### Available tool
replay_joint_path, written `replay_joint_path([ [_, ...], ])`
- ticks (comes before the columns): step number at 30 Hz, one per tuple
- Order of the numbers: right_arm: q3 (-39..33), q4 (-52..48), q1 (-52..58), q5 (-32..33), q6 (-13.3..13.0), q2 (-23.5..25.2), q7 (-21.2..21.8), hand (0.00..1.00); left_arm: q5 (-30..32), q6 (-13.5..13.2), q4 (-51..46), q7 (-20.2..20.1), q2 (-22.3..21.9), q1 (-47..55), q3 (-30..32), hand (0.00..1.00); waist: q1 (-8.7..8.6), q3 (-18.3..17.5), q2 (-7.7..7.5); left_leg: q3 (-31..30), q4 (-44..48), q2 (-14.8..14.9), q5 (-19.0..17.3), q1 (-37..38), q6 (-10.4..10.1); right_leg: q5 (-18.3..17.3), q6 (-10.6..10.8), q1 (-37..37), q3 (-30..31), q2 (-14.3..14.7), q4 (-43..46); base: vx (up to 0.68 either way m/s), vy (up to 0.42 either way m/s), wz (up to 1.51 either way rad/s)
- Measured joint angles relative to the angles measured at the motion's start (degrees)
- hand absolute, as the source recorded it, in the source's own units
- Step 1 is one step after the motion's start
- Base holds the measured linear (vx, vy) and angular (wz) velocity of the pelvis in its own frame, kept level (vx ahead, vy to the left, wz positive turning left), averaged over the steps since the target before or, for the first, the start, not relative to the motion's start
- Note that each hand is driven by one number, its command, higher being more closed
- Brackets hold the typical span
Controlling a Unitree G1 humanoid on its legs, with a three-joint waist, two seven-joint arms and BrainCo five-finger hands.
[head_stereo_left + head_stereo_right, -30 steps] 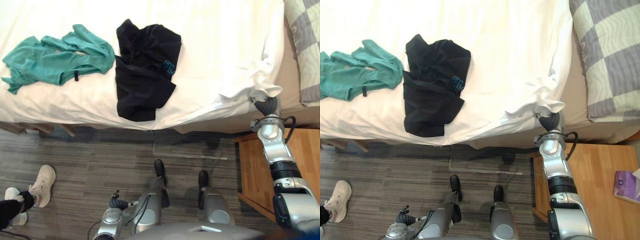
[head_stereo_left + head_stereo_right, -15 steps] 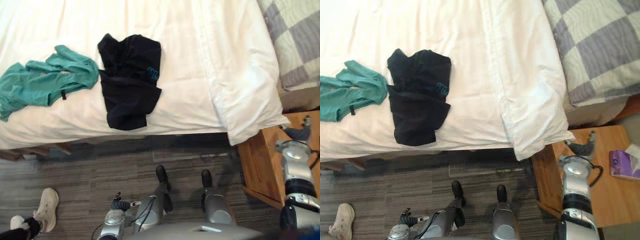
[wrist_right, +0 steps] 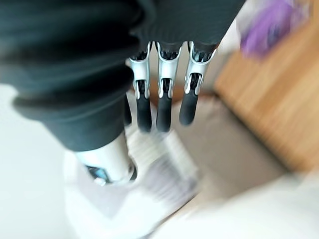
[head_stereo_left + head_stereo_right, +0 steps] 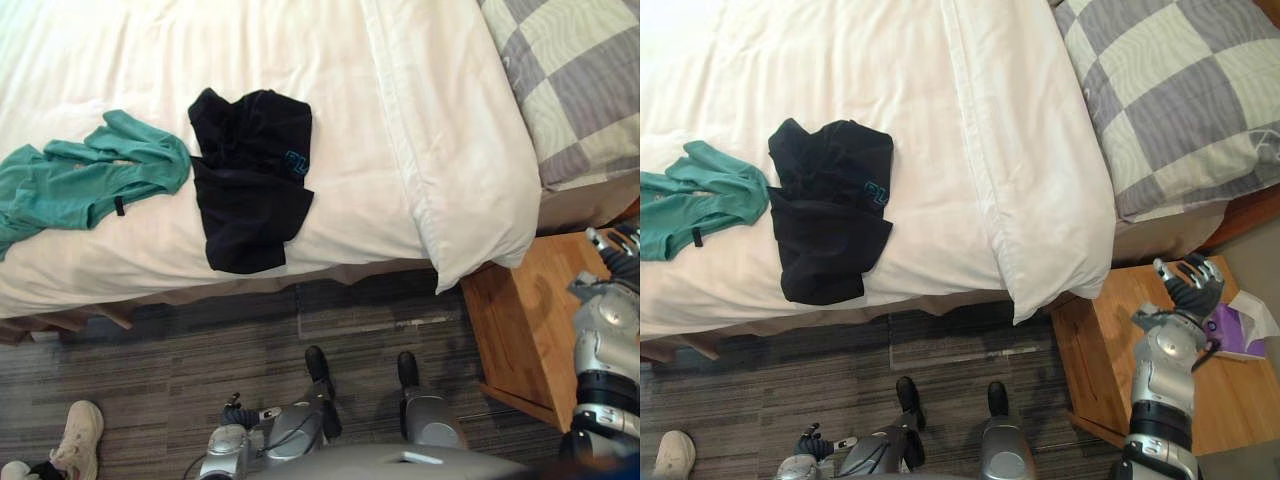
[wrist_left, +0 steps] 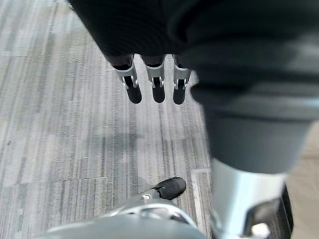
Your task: Tidy the bed and pick cloth on bed and put in laundry
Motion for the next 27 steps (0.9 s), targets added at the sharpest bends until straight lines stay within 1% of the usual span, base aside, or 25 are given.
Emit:
replay_joint_path([
  [1,0.0,1.5,-3.9,4.0,-1.5,-0.2,0.2,1.00,0.0,0.0,0.0,0.0,0.0,0.3,0.0,0.00,0.09,0.1,-0.05,-0.1,0.0,0.0,0.2,-0.4,0.2,0.2,0.0,-0.4,0.0,0.0,0.0,-0.01,0.012,0.15],
  [2,0.0,3.8,-10.6,11.4,-4.3,-0.9,1.0,1.00,0.0,-0.2,0.0,0.0,0.0,1.0,-0.1,0.00,0.27,0.3,0.15,-0.6,0.0,-0.1,0.5,-1.7,0.7,0.5,0.0,-1.4,-0.1,-0.1,0.1,-0.01,0.015,0.13],
  [3,0.0,4.6,-13.2,14.7,-5.6,-1.5,1.2,1.00,-0.1,-0.4,0.0,0.0,0.0,1.0,-0.1,0.00,0.47,0.8,0.24,-0.7,0.0,-0.1,0.7,-2.0,0.9,0.7,0.0,-1.7,-0.2,-0.1,0.1,-0.02,0.020,0.14],
  [4,-0.2,5.6,-18.3,20.4,-7.6,-3.1,1.8,1.00,-0.2,-0.8,0.0,0.0,0.0,1.1,-0.1,0.00,1.20,2.6,0.48,-0.9,0.0,-0.1,0.8,-2.2,1.0,0.9,0.0,-1.8,-0.2,-0.1,0.1,-0.04,0.020,0.10],
  [5,-0.7,4.8,-21.4,23.9,-9.3,-4.1,2.1,1.00,-0.3,-1.1,0.0,0.0,0.0,1.4,-0.3,0.00,2.27,3.5,0.77,-0.9,0.0,-0.1,0.6,-3.3,0.8,0.9,0.0,-2.8,-0.4,-0.1,0.5,-0.05,0.019,0.12],
  [7,-1.6,3.3,-24.6,27.3,-11.6,-4.9,2.1,1.00,-0.5,-1.3,0.0,0.0,0.0,2.2,-1.2,0.00,2.99,4.4,1.40,-1.8,0.0,-0.1,1.1,-5.3,0.8,0.9,0.0,-4.5,-1.4,-0.2,1.1,-0.04,0.009,0.26],
  [9,-2.7,2.7,-28.1,30.5,-14.1,-5.1,1.9,1.00,-0.7,-1.7,-0.1,0.0,0.0,3.2,-1.9,0.00,3.47,6.6,1.71,-2.7,0.1,-0.2,1.8,-7.5,0.7,0.8,-0.1,-6.7,-2.6,-0.5,2.4,-0.01,0.017,0.35],
  [10,-3.8,2.4,-29.4,32.1,-14.9,-5.1,1.8,1.00,-1.7,-1.7,-0.1,0.0,0.0,3.3,-2.3,0.00,4.02,7.2,2.11,-3.2,0.3,-0.2,2.3,-9.4,0.8,0.6,-0.3,-8.7,-3.3,-0.6,3.4,-0.01,0.015,0.29],
  [11,-4.4,1.9,-29.9,32.7,-15.3,-5.1,1.6,1.00,-2.3,-1.9,0.0,0.0,0.0,3.3,-2.9,0.00,4.40,7.5,2.36,-3.6,0.3,-0.2,2.5,-10.4,0.8,0.4,-0.3,-9.8,-3.5,-0.7,4.0,0.00,0.003,0.31],
  [12,-4.8,0.1,-30.7,33.5,-16.2,-5.4,1.1,1.00,-3.0,-2.5,-0.6,0.1,0.0,3.3,-4.1,0.00,5.08,8.6,2.95,-3.8,0.4,-0.4,3.1,-12.2,1.1,-0.2,-0.2,-12.1,-4.0,-0.9,5.8,-0.02,0.008,0.31],
  [13,-4.9,-1.8,-31.6,34.4,-16.8,-5.7,0.7,1.00,-3.4,-2.9,-1.4,0.1,-0.3,3.1,-4.2,0.00,5.47,9.4,3.49,-4.1,0.4,-0.6,3.5,-14.1,1.3,-1.1,-0.3,-14.7,-4.7,-1.3,8.0,-0.02,0.010,0.30],
  [14,-4.9,-2.7,-32.1,34.4,-17.2,-5.8,0.6,1.00,-3.4,-3.1,-1.4,0.1,-0.3,2.9,-4.3,0.00,5.76,9.8,3.69,-4.2,0.4,-0.8,3.6,-15.1,1.2,-1.6,-0.3,-16.2,-4.8,-1.6,9.4,-0.02,0.013,0.32],
  [15,-4.6,-3.9,-33.9,34.4,-18.1,-6.3,0.1,1.00,-4.2,-3.5,-1.4,0.2,-0.3,2.2,-4.7,0.00,6.12,10.9,4.06,-4.2,2.1,-1.1,3.5,-17.6,1.4,-2.8,-0.3,-19.1,-4.8,-2.3,12.4,-0.02,0.005,0.34],
  [16,-4.4,-4.9,-36.0,34.5,-19.0,-7.5,-0.4,1.00,-5.0,-3.7,-1.4,0.3,-0.3,1.0,-5.3,0.00,6.46,12.0,4.60,-4.4,5.3,-1.3,2.7,-21.1,2.1,-3.8,-0.4,-22.2,-4.8,-2.9,15.1,-0.03,0.003,0.34],
  [17,-4.3,-5.7,-36.9,34.7,-19.3,-7.8,-0.4,1.00,-5.1,-3.8,-1.4,0.4,-0.4,0.4,-5.3,0.00,6.72,12.5,4.78,-4.4,6.9,-1.3,2.2,-22.8,2.2,-4.3,-0.4,-23.8,-4.7,-3.1,16.3,-0.04,-0.005,0.32],
  [19,-3.6,-7.8,-40.4,35.4,-19.4,-8.9,-0.5,1.00,-5.5,-4.1,-1.6,0.8,-1.3,-2.4,-5.3,0.00,7.06,14.3,5.82,-4.4,12.4,-1.1,0.5,-29.9,2.4,-5.7,-0.6,-30.2,-4.7,-3.9,21.1,-0.04,-0.006,0.25],
  [20,-3.6,-8.1,-40.9,35.4,-19.4,-9.0,-0.6,1.00,-5.6,-4.3,-1.7,0.8,-1.6,-3.1,-5.3,0.00,7.06,14.9,5.91,-4.4,13.6,-1.1,-0.1,-31.2,2.4,-6.1,-0.6,-31.6,-4.6,-4.0,22.3,-0.05,-0.008,0.17],
  [21,-3.6,-8.4,-41.1,35.4,-19.4,-9.0,-0.6,1.00,-5.8,-4.5,-1.8,0.8,-1.9,-3.9,-5.2,0.00,7.09,15.3,6.03,-4.2,16.5,-0.7,-1.3,-34.7,2.8,-6.8,-0.7,-34.8,-4.3,-4.2,24.5,-0.05,-0.015,0.10],
  [23,-3.8,-9.3,-41.1,35.4,-19.8,-9.4,0.2,1.00,-7.9,-4.9,-3.1,0.8,-2.3,-4.8,-5.1,0.00,7.18,15.8,6.25,-3.7,21.0,0.0,-3.0,-39.7,3.1,-7.6,-0.8,-39.6,-3.5,-4.2,27.8,-0.04,-0.017,0.04],
  [25,-3.9,-10.8,-40.9,35.4,-20.2,-9.7,1.0,1.00,-8.4,-5.3,-3.8,0.8,-2.7,-5.4,-5.0,0.00,7.25,16.1,6.31,-3.4,23.6,0.3,-4.1,-41.6,3.2,-8.1,-0.9,-41.3,-2.9,-4.3,29.7,-0.03,-0.009,-0.05],
  [27,-4.4,-9.3,-39.6,35.5,-20.6,-9.3,2.1,1.00,-10.0,-5.6,-3.9,0.8,-3.5,-6.3,-4.0,0.00,7.21,16.1,6.32,-3.1,26.4,1.0,-6.1,-42.5,3.7,-8.9,-0.8,-41.5,-2.9,-4.3,31.1,-0.03,-0.003,-0.06],
])
